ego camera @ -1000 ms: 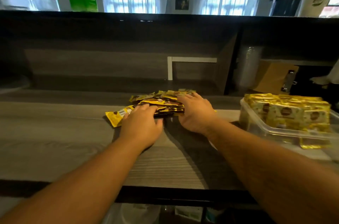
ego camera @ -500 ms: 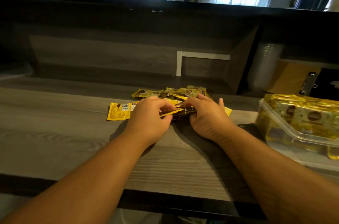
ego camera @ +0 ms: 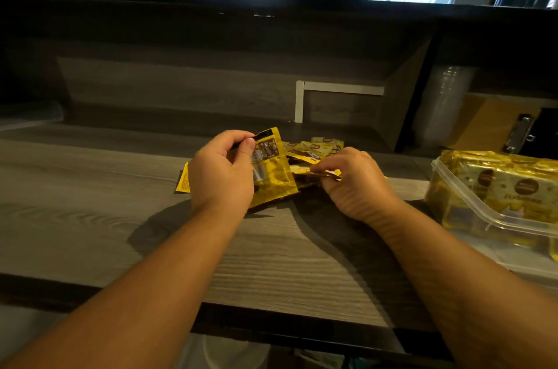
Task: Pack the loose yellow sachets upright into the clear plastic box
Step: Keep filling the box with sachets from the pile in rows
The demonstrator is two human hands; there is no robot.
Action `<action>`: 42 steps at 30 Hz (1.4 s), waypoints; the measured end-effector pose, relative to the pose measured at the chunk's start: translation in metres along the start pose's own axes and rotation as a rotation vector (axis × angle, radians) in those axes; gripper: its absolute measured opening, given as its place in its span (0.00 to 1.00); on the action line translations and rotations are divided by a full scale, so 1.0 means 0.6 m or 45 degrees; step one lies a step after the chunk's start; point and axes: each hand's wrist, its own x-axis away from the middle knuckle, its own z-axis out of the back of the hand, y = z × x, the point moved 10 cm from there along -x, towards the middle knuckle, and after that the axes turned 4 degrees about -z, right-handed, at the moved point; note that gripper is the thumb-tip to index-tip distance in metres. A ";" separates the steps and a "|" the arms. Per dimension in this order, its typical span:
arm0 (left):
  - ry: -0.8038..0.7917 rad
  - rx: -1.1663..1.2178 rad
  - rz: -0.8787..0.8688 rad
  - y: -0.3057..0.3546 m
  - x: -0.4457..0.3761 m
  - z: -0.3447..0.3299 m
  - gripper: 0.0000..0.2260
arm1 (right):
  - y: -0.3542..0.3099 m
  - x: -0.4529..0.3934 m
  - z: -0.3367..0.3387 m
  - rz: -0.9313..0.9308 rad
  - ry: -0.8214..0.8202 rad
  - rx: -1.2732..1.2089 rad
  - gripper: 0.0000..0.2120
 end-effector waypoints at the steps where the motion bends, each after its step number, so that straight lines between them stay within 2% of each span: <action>1: 0.015 -0.041 0.001 -0.001 -0.001 0.003 0.05 | -0.001 0.009 0.016 0.043 0.149 -0.101 0.14; 2: 0.025 -0.087 -0.006 0.001 -0.001 0.005 0.04 | 0.003 0.015 0.027 0.062 0.253 -0.220 0.12; 4: 0.017 -0.127 -0.029 0.005 -0.001 0.005 0.04 | 0.019 0.019 0.034 -0.008 0.304 -0.553 0.10; 8: -0.012 0.178 0.111 -0.009 0.000 -0.005 0.05 | 0.038 0.022 0.020 -0.252 0.184 -1.302 0.07; 11: -0.013 0.406 0.233 -0.024 0.002 -0.012 0.09 | 0.039 0.027 0.007 -0.347 0.108 -1.636 0.05; 12: -0.020 0.422 0.259 -0.026 0.002 -0.015 0.10 | 0.042 0.029 0.003 -0.390 0.101 -1.775 0.05; 14: -0.025 0.351 0.246 -0.028 0.001 -0.015 0.07 | 0.045 0.033 -0.002 -0.447 0.082 -2.016 0.09; 15: -0.030 0.283 0.214 -0.026 -0.001 -0.014 0.05 | 0.048 0.033 -0.003 -0.458 0.066 -2.011 0.13; 16: -0.051 0.212 0.186 -0.024 -0.002 -0.015 0.09 | 0.048 0.035 -0.003 -0.461 0.038 -1.951 0.14; 19: -0.141 0.103 0.207 -0.029 0.001 -0.023 0.20 | 0.042 0.040 -0.001 -0.467 -0.037 -1.895 0.10; 23: -0.268 0.308 0.381 -0.032 0.016 -0.045 0.25 | 0.047 0.047 0.008 -0.511 0.039 -1.902 0.23; 25: -0.280 0.315 0.386 -0.018 0.022 -0.046 0.25 | 0.051 0.053 0.021 -0.524 0.109 -1.869 0.26; 30: -0.263 0.389 0.395 0.051 0.029 -0.053 0.30 | 0.061 0.087 0.093 -0.389 0.242 -1.608 0.09; 33: -0.325 0.327 0.313 0.115 0.037 -0.077 0.24 | 0.091 0.114 0.159 -0.296 0.412 -1.400 0.08; 36: -0.397 0.295 0.223 0.176 0.048 -0.116 0.18 | 0.141 0.152 0.237 -0.230 0.622 -1.305 0.13; 40: -0.541 0.262 0.077 0.262 0.074 -0.184 0.16 | 0.220 0.212 0.324 -0.175 0.811 -1.244 0.31; 42: -0.626 0.254 -0.027 0.306 0.090 -0.221 0.18 | 0.259 0.234 0.351 -0.182 0.843 -1.251 0.37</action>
